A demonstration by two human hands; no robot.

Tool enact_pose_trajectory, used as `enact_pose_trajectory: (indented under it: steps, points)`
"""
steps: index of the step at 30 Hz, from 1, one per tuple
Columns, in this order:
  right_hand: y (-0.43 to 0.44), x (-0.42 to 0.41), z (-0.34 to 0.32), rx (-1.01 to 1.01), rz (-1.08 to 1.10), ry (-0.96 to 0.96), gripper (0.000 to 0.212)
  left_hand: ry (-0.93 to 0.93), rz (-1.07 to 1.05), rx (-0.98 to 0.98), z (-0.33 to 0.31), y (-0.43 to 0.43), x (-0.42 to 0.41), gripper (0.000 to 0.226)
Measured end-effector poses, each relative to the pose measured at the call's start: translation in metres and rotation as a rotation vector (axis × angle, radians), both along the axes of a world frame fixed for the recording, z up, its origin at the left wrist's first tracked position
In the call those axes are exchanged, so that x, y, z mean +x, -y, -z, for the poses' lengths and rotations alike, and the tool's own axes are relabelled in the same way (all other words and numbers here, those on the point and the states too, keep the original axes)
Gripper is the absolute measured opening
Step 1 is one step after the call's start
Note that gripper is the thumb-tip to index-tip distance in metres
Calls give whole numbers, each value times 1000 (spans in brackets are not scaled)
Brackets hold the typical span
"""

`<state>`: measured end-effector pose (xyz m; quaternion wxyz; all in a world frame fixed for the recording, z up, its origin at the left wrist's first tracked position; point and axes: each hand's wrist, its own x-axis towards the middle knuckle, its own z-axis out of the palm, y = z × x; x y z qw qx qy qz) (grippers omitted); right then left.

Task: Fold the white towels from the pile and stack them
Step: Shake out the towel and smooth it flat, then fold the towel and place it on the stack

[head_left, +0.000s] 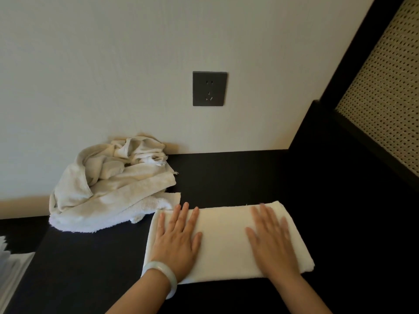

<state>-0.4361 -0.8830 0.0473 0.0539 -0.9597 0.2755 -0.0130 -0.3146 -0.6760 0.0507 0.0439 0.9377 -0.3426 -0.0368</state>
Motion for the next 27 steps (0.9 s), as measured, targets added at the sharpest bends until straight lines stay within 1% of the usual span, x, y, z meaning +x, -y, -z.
enact_pose_trajectory:
  steps: [2, 5, 7, 9, 11, 13, 14, 16, 18, 19, 21, 23, 24, 25, 27]
  points:
    - [26, -21, -3, -62, 67, -51, 64, 1, -1, 3, 2, 0, 0, 68]
    - [38, -32, -10, -101, 68, -145, 63, 0, -2, 6, 4, 1, 0, 67]
    - [33, -20, -19, -145, 85, -104, 65, -1, -12, -8, 4, 2, 0, 67]
    - [20, 3, -30, -165, 89, 25, 64, 0, -10, -6, 6, 2, 1, 66]
    - [3, 26, -32, -116, -5, 68, 63, 7, -11, -21, 6, 1, 1, 65]
    - [-13, 38, -20, -39, -149, 28, 62, 52, -12, -27, 1, 2, 1, 67]
    - [-18, 39, -12, 10, -181, -7, 61, 59, -15, -25, -5, 2, 1, 67]
    - [-14, 32, 1, 54, -132, -29, 62, 21, -9, 15, -17, 2, -1, 65]
    - [0, 23, 5, 34, -40, 6, 62, 62, 35, 33, -20, -3, -1, 64]
    - [8, 18, 5, 32, -5, 15, 63, 3, 47, 43, -23, -6, -1, 63]
    - [20, 13, 4, 53, 25, 18, 62, -43, 63, 65, -21, -12, -2, 59]
    - [24, 10, 5, 72, 22, 16, 62, -72, 17, 61, -19, -27, 3, 67]
    - [25, 9, 5, 73, 15, 19, 61, -46, -22, 22, -18, -36, 7, 76]
    - [25, 8, 5, 72, 13, 22, 62, -26, -31, 24, -12, -43, 11, 84]
    - [24, 9, 5, 77, 17, 30, 61, -88, -80, 45, -8, -56, 17, 95]
